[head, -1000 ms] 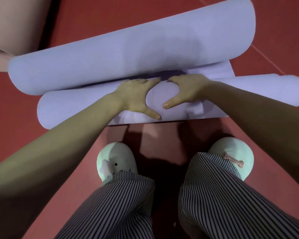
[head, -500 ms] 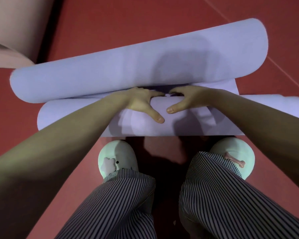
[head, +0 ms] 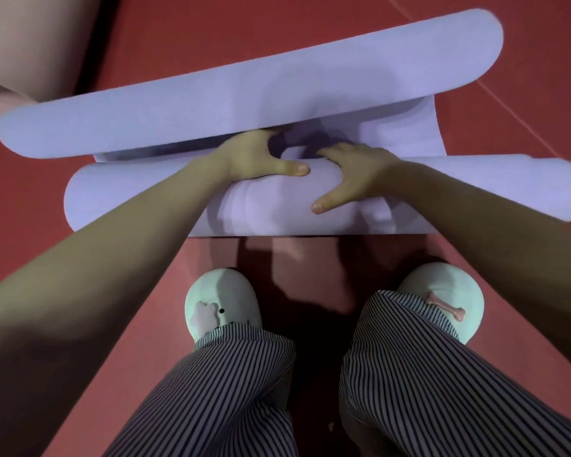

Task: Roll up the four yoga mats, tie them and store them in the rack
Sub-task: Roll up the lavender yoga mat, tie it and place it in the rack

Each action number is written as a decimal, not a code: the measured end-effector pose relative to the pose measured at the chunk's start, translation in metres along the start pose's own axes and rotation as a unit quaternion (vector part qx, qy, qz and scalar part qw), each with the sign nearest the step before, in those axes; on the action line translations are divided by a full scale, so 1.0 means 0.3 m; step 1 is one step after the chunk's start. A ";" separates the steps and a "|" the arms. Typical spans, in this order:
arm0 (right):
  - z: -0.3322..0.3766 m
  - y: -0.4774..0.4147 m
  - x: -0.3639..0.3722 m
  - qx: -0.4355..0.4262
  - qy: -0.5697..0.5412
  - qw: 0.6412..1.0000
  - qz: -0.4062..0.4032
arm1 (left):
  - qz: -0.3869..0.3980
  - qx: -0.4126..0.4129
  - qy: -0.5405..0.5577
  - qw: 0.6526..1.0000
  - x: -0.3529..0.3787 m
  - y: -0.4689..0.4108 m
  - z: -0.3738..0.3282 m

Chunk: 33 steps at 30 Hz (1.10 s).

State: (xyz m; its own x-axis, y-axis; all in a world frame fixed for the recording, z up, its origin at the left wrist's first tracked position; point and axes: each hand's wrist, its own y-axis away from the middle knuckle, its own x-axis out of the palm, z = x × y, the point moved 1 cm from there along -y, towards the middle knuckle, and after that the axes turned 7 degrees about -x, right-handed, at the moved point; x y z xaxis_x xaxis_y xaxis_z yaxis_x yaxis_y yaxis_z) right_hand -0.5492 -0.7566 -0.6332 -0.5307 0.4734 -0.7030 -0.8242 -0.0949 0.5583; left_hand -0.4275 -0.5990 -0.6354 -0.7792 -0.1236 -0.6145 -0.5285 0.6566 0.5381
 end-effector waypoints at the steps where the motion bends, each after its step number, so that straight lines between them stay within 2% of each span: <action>1: -0.010 -0.010 -0.011 -0.002 -0.010 1.000 -0.003 | -0.024 -0.008 -0.022 0.999 0.002 0.001 -0.001; 3: -0.025 -0.018 -0.016 -0.012 -0.024 0.999 -0.038 | -0.062 0.004 -0.095 0.994 0.021 0.019 -0.007; 7: -0.034 -0.025 -0.019 -0.014 -0.035 0.998 -0.058 | -0.100 0.128 -0.207 0.965 0.068 0.073 -0.015; 11: -0.041 -0.023 -0.032 -0.015 -0.116 0.991 -0.072 | -0.069 0.114 -0.323 0.937 0.083 0.084 0.006; 13: -0.042 -0.017 -0.034 -0.020 -0.134 0.988 -0.076 | -0.071 0.095 -0.324 0.938 0.078 0.079 0.003; 16: -0.035 -0.015 -0.039 -0.009 -0.076 0.993 -0.087 | -0.058 0.076 -0.308 0.946 0.057 0.057 -0.013; 20: -0.007 -0.008 -0.029 -0.027 -0.015 0.987 -0.160 | -0.003 0.058 -0.278 0.959 0.009 0.009 -0.034; 24: 0.002 0.001 0.007 -0.038 0.068 0.989 -0.122 | 0.000 0.062 -0.266 0.962 -0.002 -0.006 -0.030; 26: -0.001 -0.006 0.007 -0.041 0.091 0.988 -0.116 | -0.034 0.082 -0.248 0.965 0.001 0.010 -0.011; 28: -0.005 -0.026 -0.014 -0.036 0.078 0.989 -0.121 | -0.109 0.114 -0.227 0.961 0.014 0.029 0.019; 31: -0.017 -0.042 -0.039 -0.028 0.081 0.991 -0.104 | -0.271 0.195 -0.270 0.903 0.082 0.050 0.068; 33: -0.021 -0.037 -0.036 -0.025 0.089 0.990 -0.102 | -0.316 0.222 -0.286 0.877 0.113 0.054 0.083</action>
State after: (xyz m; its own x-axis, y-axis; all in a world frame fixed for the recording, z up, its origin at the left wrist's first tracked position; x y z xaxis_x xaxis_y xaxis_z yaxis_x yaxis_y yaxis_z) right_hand -0.5357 -0.7661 -0.6346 -0.3746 0.3261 -0.8680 -0.9244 -0.0591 0.3768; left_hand -0.4541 -0.5741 -0.6618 -0.0133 -0.2568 -0.9664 -0.5117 0.8321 -0.2141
